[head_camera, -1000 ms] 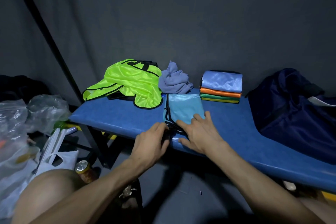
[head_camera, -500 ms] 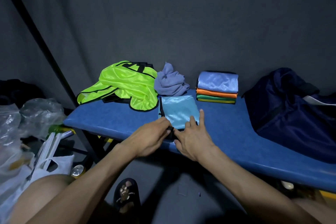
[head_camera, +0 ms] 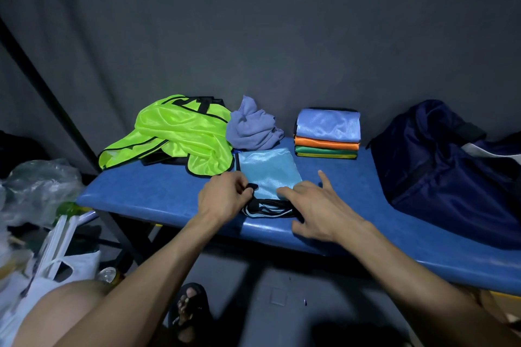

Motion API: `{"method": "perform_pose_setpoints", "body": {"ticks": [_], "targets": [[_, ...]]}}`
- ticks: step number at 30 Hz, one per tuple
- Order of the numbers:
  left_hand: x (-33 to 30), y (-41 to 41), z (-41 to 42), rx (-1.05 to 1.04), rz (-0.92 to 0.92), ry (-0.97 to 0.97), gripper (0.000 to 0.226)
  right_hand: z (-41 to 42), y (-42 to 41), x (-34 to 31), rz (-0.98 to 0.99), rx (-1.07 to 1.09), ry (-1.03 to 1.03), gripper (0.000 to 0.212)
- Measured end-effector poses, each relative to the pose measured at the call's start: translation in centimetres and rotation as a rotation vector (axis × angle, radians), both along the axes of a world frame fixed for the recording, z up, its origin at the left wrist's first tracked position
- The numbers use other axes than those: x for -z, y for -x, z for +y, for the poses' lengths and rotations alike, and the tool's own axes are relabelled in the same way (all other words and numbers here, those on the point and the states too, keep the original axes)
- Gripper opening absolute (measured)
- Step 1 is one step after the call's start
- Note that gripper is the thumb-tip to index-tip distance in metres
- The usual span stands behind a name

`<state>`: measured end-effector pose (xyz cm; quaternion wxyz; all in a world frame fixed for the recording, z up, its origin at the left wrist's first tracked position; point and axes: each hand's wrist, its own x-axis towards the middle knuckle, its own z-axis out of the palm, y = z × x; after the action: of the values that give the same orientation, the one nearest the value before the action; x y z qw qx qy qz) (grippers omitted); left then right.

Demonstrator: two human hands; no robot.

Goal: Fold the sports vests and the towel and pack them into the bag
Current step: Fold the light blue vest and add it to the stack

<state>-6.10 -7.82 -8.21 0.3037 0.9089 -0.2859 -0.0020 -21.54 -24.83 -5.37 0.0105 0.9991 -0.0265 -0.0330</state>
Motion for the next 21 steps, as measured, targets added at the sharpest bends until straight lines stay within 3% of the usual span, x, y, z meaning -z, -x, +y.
{"method": "perform_pose_setpoints", "body": {"ticks": [4,9,12,16,19,21], "targets": [[0.8,-0.3,0.1,0.032,-0.007,0.113,0.031,-0.6,-0.2,0.7,-0.055,-0.023,0.009,0.042],[1.2,-0.8,0.3,0.11,-0.131,0.119,0.019,-0.9,-0.7,1.3,-0.069,-0.057,0.079,0.046],[1.7,-1.3,0.8,0.148,-0.11,0.115,0.023,-1.0,-0.8,1.7,-0.089,-0.044,0.072,0.044],[1.5,-2.2,2.1,0.355,-0.008,0.12,0.028,-1.4,-1.0,1.8,-0.092,-0.015,0.022,0.047],[1.0,-2.6,3.6,0.52,0.097,0.008,0.05,-1.8,-1.2,1.8,-0.131,0.0,-0.086,0.05],[1.5,-2.8,4.2,0.574,-0.016,-0.045,0.058,-2.1,-1.3,1.6,-0.17,-0.007,-0.138,0.047]]}}
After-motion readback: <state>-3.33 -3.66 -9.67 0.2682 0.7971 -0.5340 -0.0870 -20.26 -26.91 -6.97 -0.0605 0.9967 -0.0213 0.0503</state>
